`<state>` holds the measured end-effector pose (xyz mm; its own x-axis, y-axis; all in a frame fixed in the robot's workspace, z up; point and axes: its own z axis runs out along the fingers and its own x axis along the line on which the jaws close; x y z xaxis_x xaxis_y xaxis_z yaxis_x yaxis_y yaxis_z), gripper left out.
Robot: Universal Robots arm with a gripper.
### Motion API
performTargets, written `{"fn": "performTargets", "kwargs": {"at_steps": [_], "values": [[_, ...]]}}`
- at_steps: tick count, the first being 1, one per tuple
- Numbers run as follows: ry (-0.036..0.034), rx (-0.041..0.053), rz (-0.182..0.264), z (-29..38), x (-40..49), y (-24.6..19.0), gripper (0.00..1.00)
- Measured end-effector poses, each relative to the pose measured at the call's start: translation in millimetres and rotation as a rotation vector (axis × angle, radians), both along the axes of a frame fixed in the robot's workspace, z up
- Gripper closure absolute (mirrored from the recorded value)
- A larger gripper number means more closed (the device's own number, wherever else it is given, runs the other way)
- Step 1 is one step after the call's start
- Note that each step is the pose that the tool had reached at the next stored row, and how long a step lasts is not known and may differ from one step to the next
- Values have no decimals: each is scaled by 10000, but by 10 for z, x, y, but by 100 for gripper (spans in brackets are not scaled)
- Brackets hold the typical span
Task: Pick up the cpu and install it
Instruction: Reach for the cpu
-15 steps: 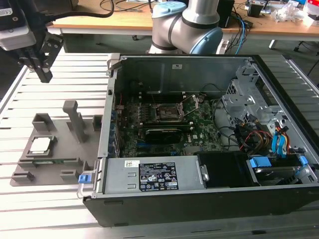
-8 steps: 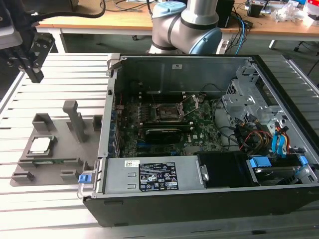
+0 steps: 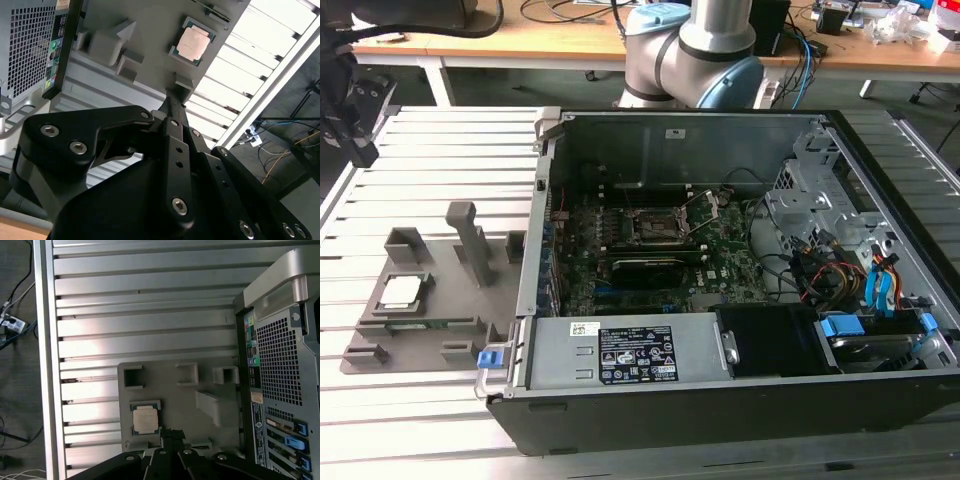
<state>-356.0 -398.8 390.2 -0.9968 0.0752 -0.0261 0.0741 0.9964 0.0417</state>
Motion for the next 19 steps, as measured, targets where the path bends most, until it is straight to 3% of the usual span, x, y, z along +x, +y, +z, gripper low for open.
{"fn": "performTargets", "kwargs": {"at_steps": [4,8,10,12,14,19], "values": [[-1,0,177,-65,-58,3,89],[0,-22,395,-77,-145,8,89],[5,-276,410,-77,-162,14,89],[9,-465,421,-77,-176,24,89],[10,-466,421,-78,-237,28,89],[9,-466,422,-79,-262,28,89]]}}
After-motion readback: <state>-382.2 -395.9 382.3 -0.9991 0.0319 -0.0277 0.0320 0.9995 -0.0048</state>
